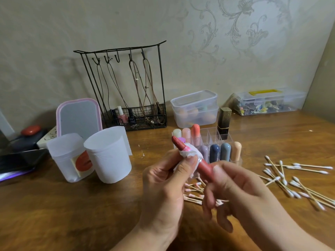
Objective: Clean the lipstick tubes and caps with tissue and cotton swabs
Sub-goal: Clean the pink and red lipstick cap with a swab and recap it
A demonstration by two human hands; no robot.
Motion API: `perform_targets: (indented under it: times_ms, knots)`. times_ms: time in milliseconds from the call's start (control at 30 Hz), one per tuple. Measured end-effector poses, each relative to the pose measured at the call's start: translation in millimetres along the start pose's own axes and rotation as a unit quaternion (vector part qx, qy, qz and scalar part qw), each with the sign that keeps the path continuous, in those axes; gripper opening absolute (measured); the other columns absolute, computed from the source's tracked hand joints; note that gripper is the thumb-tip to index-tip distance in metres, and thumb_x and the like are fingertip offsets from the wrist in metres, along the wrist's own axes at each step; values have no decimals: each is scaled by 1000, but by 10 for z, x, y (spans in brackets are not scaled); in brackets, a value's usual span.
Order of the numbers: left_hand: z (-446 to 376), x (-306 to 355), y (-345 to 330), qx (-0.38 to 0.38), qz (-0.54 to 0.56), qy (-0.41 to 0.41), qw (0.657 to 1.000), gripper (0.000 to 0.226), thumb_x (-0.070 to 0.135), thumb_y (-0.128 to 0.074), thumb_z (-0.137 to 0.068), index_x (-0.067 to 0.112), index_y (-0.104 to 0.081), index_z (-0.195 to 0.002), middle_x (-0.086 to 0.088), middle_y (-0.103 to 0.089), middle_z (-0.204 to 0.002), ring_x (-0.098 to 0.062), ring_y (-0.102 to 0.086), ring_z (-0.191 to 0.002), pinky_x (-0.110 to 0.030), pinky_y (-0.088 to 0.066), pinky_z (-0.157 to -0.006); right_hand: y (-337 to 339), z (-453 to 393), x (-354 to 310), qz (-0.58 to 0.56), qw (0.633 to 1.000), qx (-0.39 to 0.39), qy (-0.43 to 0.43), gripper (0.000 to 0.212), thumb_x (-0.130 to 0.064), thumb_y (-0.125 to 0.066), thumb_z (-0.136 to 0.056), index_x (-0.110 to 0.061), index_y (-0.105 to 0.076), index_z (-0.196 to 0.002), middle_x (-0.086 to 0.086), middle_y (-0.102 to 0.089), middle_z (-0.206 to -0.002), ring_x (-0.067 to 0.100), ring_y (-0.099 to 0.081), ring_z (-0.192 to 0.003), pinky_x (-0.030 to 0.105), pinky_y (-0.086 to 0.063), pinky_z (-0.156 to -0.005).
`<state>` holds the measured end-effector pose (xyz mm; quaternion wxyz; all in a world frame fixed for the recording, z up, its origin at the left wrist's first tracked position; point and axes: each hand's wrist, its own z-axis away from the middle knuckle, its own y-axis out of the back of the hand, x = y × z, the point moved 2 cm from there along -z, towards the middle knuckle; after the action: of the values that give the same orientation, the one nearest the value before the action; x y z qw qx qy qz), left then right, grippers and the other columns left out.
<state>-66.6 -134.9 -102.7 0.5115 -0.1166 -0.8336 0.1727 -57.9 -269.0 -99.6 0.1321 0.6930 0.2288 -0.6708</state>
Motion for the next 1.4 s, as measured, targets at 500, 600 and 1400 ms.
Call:
perform_targets:
  times_ms: [500,600,1400]
  knots:
    - [14,-17,-21,-31,-21,-17,999,19,24,-69,-78,10,-75,-88,-14,-69,-90,-26,-62,-90,-33,-49,-82,9,25,-38,70,996,19,50,32,-49,-65,-76,-17,-70,-74,10,-52,-50,23,-48,-43,22,-33,-39]
    - [28,0,-33,-52,-33,-20,998,23,23,-67,-82,2,-71,-86,-19,-64,-80,-28,-59,-76,-35,-47,-77,-18,31,-12,-102,989,-87,-64,37,-47,-65,-76,-12,-60,-63,9,-32,-49,20,-43,-37,19,-27,-38]
    - [88,33,-135,-70,-85,112,988,31,43,-67,-75,20,-73,-94,9,-52,-63,-7,-49,-62,-20,-41,-60,0,-18,20,-175,973,-104,-106,43,-58,-52,-82,-17,-61,-72,3,-31,-55,13,-29,-39,17,-23,-37]
